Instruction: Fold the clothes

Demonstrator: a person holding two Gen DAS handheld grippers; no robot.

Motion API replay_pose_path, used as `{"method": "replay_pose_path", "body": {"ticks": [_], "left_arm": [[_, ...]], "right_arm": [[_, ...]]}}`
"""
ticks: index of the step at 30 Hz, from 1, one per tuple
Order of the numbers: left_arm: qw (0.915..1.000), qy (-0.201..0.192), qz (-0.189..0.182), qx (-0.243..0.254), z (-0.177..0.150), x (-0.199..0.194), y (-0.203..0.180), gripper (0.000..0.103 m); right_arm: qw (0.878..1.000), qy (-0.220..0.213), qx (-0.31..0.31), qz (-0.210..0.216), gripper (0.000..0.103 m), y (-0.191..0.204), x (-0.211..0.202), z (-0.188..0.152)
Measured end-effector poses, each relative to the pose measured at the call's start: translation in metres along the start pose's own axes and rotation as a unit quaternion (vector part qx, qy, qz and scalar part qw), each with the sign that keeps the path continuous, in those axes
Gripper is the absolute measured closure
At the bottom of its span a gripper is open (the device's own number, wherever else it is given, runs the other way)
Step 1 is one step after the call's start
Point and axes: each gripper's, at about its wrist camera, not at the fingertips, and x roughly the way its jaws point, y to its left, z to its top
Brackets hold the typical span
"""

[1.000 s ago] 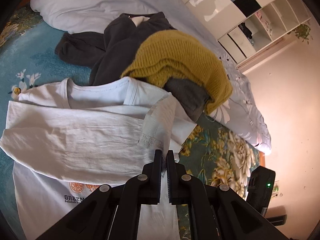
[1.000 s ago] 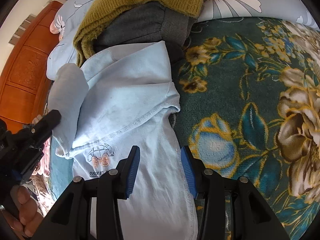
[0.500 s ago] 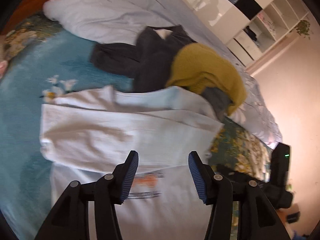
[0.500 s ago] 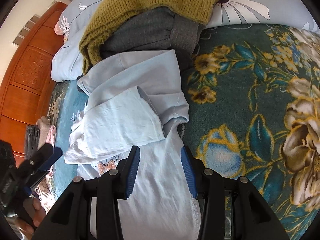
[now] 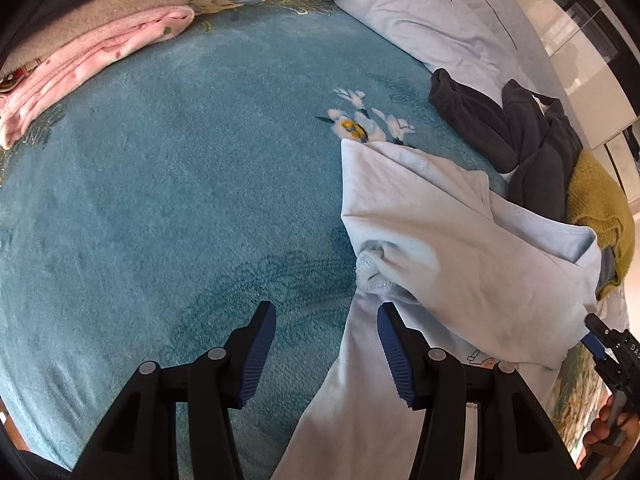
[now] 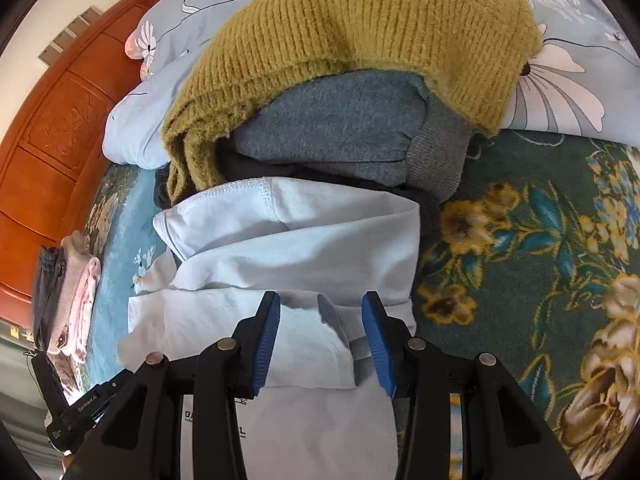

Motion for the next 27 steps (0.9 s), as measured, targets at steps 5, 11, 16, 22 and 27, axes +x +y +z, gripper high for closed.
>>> {"method": "replay_pose_path", "body": {"ticks": [5,11,16,22,27], "left_arm": [[0.9998,0.009,-0.006,0.016,0.002,0.004,-0.01,0.046],[0.9999,0.01,0.003,0.009,0.014,0.01,-0.012,0.046],[0.9996,0.016,0.015,-0.015,0.017,0.015,-0.003,0.046],[0.9987,0.009,0.011,-0.049,0.015,0.005,0.021,0.046],[0.9969,0.011,-0.028,-0.074,0.01,-0.006,0.04,0.046]], "right_arm": [[1.0,-0.001,-0.025,-0.011,0.096,0.017,-0.005,-0.002],[0.994,-0.082,-0.077,-0.007,0.098,0.033,-0.06,0.005],[0.994,-0.065,-0.067,-0.05,0.098,0.017,-0.047,0.012],[0.997,-0.026,-0.022,-0.069,0.098,-0.01,-0.013,0.018],[0.995,-0.018,-0.03,-0.091,0.097,-0.005,-0.002,0.02]]}}
